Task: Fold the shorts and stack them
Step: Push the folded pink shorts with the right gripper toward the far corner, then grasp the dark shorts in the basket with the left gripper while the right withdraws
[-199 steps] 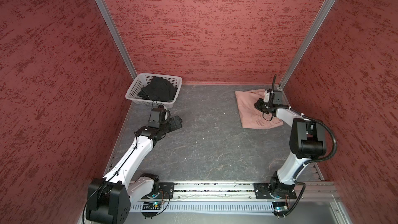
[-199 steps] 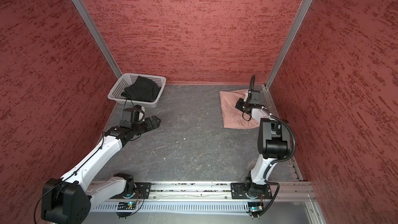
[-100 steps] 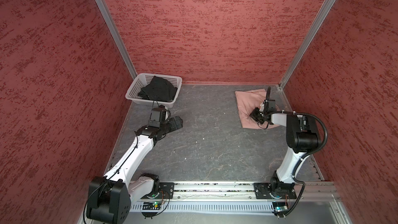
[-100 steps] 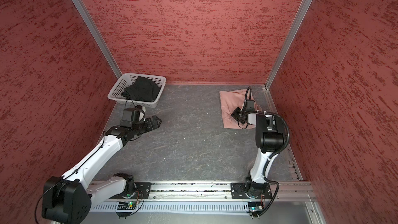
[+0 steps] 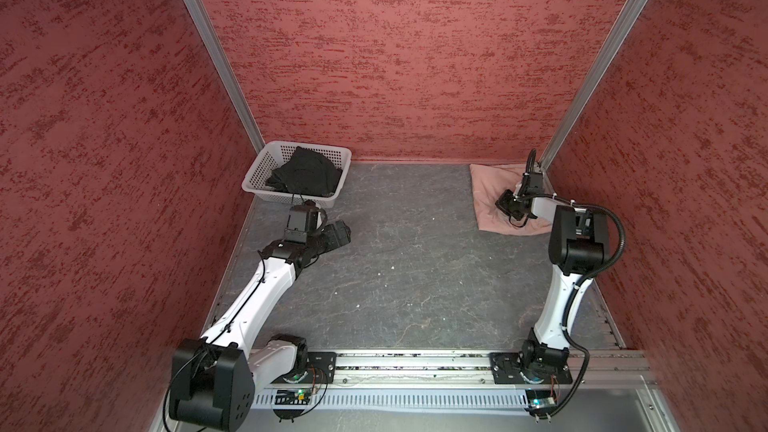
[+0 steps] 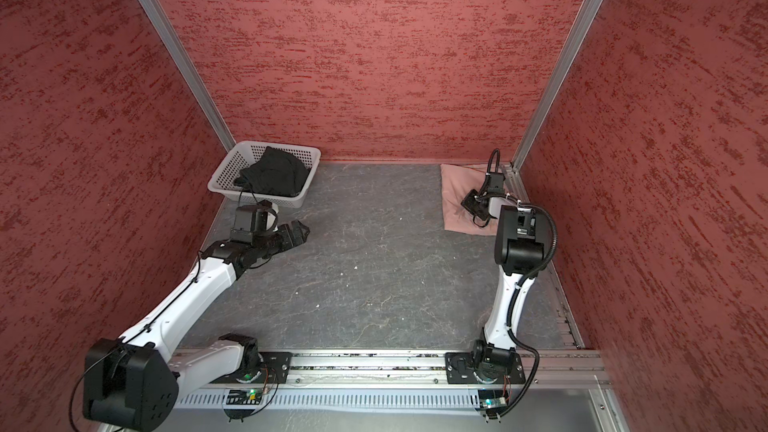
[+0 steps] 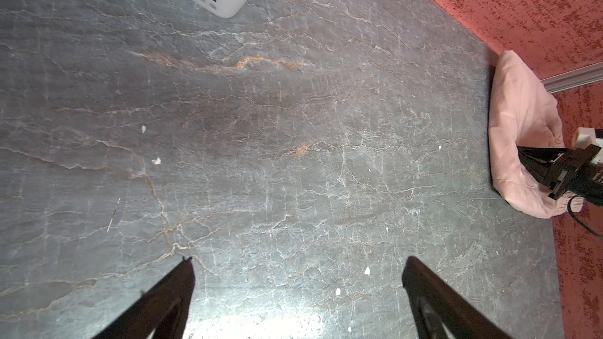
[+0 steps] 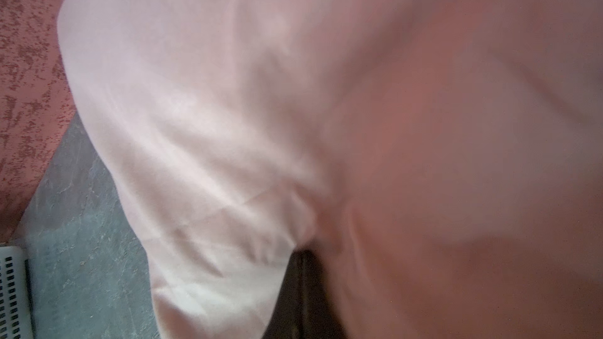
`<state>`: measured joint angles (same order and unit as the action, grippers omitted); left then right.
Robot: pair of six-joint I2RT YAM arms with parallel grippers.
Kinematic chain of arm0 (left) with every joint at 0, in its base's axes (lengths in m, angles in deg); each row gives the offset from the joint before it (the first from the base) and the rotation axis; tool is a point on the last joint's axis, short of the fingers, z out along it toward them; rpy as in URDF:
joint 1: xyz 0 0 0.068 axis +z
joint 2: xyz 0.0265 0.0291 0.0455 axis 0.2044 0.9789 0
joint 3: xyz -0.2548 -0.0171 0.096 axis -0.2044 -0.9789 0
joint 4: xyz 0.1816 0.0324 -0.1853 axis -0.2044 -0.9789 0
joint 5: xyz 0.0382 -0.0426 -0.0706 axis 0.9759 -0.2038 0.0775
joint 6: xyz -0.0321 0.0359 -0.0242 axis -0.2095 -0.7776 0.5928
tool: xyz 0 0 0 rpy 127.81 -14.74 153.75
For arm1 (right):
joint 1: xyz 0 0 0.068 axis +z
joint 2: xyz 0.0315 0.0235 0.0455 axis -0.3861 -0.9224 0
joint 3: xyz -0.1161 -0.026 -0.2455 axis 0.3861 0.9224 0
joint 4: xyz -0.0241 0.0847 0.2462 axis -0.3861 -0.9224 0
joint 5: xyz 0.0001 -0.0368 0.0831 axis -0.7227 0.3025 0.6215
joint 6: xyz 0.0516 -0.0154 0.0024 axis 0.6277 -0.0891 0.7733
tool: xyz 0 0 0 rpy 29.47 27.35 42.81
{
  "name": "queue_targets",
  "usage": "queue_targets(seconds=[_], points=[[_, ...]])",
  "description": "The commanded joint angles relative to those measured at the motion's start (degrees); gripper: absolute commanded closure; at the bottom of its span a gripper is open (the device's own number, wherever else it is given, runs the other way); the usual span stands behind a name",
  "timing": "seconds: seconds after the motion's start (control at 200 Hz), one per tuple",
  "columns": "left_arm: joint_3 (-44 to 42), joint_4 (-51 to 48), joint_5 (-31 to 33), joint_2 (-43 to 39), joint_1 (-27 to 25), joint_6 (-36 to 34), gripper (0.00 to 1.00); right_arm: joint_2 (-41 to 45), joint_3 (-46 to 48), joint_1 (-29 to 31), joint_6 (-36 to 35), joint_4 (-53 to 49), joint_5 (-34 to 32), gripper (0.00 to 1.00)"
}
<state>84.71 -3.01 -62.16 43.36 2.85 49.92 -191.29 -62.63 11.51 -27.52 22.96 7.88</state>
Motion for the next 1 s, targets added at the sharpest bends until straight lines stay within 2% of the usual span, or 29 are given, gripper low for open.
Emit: queue_targets(seconds=[0.0, 0.26, 0.391, 0.626, 0.791, 0.927, 0.997], points=[[2.3, -0.5, 0.5, 0.8, 0.8, -1.6, 0.01, -2.0, -4.2, -1.4, -4.1, -6.0, -3.4, 0.97], [4.6, -2.2, 2.0, -0.2, 1.3, -3.2, 0.01, -5.4, -11.2, -2.1, -9.2, -10.8, -4.7, 0.95], [5.3, -2.6, 1.9, -0.5, 1.5, -3.3, 0.01, 3.9, -2.8, -1.7, -8.4, -5.9, -2.5, 0.93], [5.2, -2.7, 2.2, -0.2, 1.8, -4.2, 0.01, 17.2, 13.8, -1.8, -6.3, -3.6, -6.7, 0.97], [6.4, -2.9, 3.3, 0.1, 2.1, -5.4, 0.01, 17.5, 19.9, -2.8, -4.4, 0.2, -7.3, 0.99], [7.7, -2.4, 5.5, 0.2, 2.3, -8.0, 0.01, 13.6, 18.3, -4.1, -4.2, 1.4, -5.6, 0.99], [9.7, -3.5, 9.1, 0.8, 2.7, -10.3, 0.00, 11.4, 16.3, -4.5, -4.3, 1.1, -4.9, 0.99]])
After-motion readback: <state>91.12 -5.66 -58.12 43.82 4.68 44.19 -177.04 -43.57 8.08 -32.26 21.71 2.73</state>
